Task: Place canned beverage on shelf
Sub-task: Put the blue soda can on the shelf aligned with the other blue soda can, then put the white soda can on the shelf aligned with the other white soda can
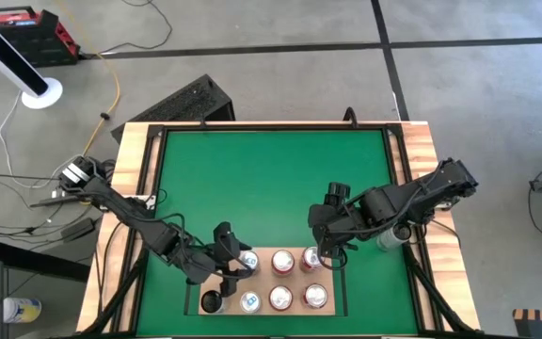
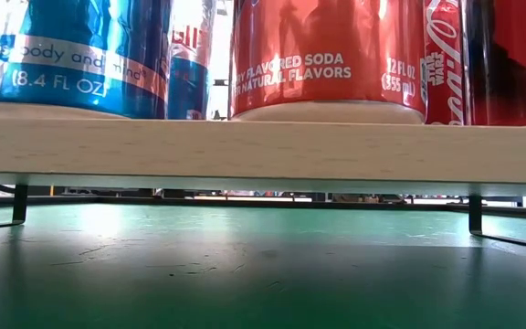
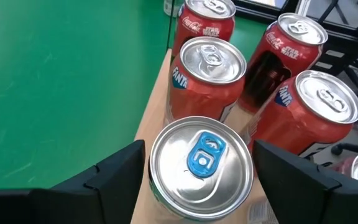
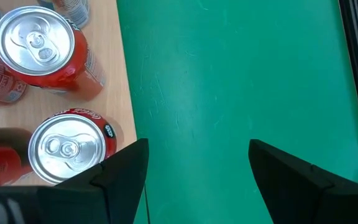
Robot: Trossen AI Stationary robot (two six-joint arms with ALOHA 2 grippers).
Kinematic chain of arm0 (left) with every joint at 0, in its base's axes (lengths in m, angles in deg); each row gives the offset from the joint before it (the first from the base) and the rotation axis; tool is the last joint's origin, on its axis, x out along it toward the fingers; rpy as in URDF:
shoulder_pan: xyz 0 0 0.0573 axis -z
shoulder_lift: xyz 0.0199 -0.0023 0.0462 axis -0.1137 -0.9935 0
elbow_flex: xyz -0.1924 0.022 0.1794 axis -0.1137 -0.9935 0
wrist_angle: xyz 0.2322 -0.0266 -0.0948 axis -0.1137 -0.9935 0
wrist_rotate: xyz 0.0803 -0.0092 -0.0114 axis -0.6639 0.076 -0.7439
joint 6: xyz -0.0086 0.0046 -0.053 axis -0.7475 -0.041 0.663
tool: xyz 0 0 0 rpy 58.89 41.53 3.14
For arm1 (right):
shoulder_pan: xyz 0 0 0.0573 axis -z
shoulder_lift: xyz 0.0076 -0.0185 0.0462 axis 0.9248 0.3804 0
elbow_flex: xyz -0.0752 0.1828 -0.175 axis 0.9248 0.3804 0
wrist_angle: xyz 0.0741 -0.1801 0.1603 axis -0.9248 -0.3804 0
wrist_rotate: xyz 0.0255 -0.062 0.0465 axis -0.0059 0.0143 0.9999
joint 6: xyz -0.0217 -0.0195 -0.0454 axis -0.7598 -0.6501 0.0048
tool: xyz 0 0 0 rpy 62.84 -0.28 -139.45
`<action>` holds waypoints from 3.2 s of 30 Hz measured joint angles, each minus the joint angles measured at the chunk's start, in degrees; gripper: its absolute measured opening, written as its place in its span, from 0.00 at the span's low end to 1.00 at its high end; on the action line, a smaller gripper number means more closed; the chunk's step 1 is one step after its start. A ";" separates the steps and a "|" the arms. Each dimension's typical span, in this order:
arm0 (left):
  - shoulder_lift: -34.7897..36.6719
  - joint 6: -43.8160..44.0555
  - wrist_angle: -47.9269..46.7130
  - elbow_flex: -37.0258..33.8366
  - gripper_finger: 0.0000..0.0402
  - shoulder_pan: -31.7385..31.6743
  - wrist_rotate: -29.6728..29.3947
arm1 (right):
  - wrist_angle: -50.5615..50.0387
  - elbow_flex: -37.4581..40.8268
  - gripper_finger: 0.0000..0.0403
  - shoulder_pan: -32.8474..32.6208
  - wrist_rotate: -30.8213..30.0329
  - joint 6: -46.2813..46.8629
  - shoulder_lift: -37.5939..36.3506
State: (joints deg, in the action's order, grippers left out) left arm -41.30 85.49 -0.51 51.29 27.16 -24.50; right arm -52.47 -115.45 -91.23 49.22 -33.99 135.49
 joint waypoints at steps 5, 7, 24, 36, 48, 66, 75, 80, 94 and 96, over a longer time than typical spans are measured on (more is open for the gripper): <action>0.00 0.09 0.12 0.00 0.70 0.00 -0.02 | 0.02 0.00 0.75 0.00 0.00 0.03 0.00; 0.00 0.49 0.13 0.00 0.69 -0.02 -0.04 | 0.03 0.00 0.75 0.00 0.00 0.02 0.00; 0.00 0.75 0.11 0.00 0.58 -0.04 -0.27 | 0.05 0.00 0.75 0.00 0.20 0.00 0.00; -0.37 1.53 1.39 -0.02 0.59 -0.81 -0.48 | 0.20 0.00 0.75 0.00 0.22 0.00 0.00; -0.37 2.02 2.22 -0.07 0.59 -0.81 1.38 | 0.20 0.00 0.75 0.00 2.52 0.60 0.00; -0.39 -2.39 4.17 -0.09 0.66 -0.96 1.86 | 0.18 0.00 0.75 0.13 3.23 2.05 0.00; 0.10 -2.71 4.28 -0.09 0.75 -2.36 3.05 | 0.18 -0.01 0.75 0.13 3.23 2.90 0.00; 3.98 -6.62 4.37 -0.09 0.75 -3.48 3.04 | -2.07 -2.71 0.75 -0.02 3.23 5.38 0.04; 17.64 -14.82 -3.08 -0.07 0.75 -9.50 1.02 | -12.74 -6.03 0.75 -7.37 6.62 40.56 -1.86; 18.11 -14.84 -4.98 -0.04 0.75 -10.40 1.05 | -12.63 -6.01 0.75 -9.03 6.62 46.36 -2.79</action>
State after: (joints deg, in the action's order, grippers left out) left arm -23.19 70.66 -5.49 51.24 16.77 -23.45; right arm -65.10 -121.46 -100.26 55.84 12.37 132.69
